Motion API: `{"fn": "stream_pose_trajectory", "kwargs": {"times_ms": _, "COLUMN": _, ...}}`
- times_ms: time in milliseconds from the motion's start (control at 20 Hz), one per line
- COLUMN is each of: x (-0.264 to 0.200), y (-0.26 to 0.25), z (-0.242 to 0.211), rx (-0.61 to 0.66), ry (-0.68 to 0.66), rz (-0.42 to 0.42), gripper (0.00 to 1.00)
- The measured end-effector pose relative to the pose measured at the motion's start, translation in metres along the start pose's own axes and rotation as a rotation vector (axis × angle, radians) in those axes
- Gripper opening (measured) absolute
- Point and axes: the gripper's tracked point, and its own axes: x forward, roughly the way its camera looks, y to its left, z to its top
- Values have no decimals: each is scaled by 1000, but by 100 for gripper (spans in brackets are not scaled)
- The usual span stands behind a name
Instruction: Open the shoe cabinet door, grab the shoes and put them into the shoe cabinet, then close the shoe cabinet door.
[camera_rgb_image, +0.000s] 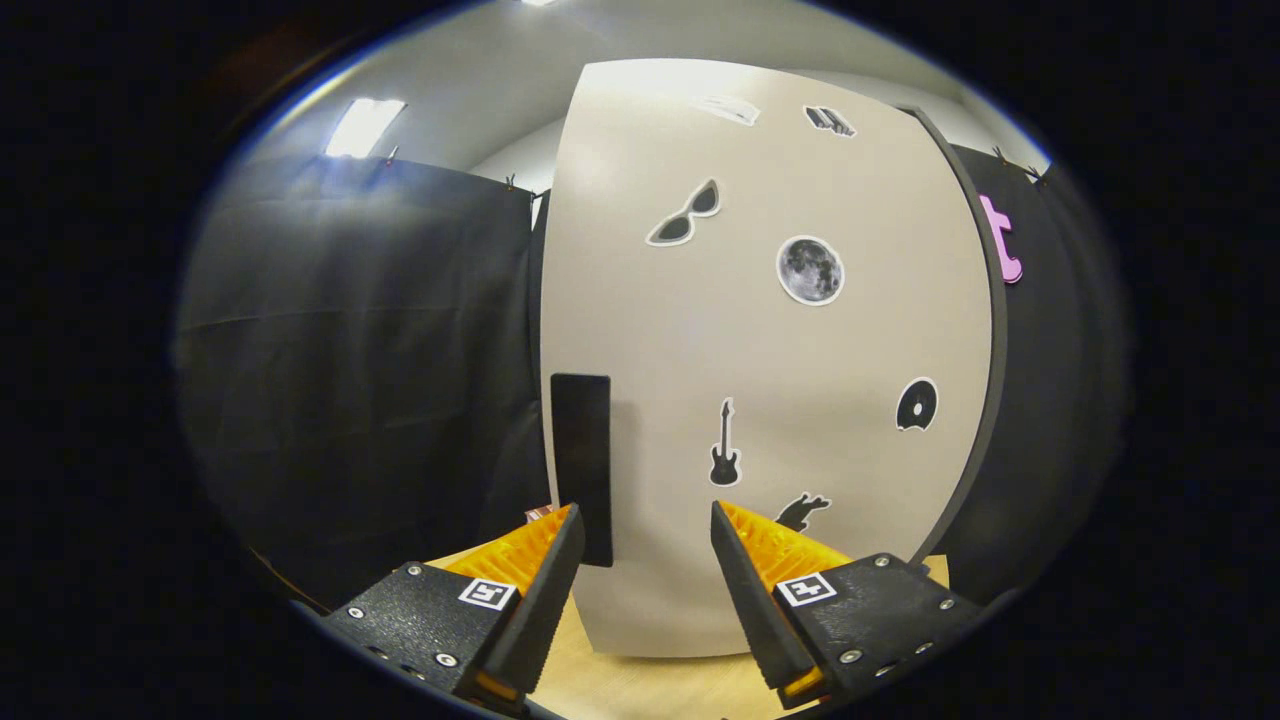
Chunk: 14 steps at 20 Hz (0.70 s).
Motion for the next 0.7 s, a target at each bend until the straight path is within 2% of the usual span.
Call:
{"fn": "stream_pose_trajectory", "kwargs": {"times_ms": 150, "x": 17, "y": 6, "z": 3, "rx": 16, "ry": 0, "rz": 2, "gripper": 81}}
{"fn": "stream_pose_trajectory", "kwargs": {"times_ms": 400, "x": 36, "y": 2, "z": 3, "rx": -30, "ry": -3, "rz": -62, "gripper": 84}}
{"fn": "stream_pose_trajectory", "kwargs": {"times_ms": 700, "x": 51, "y": -2, "z": 1, "rx": 35, "ry": 18, "rz": -112, "gripper": 87}}
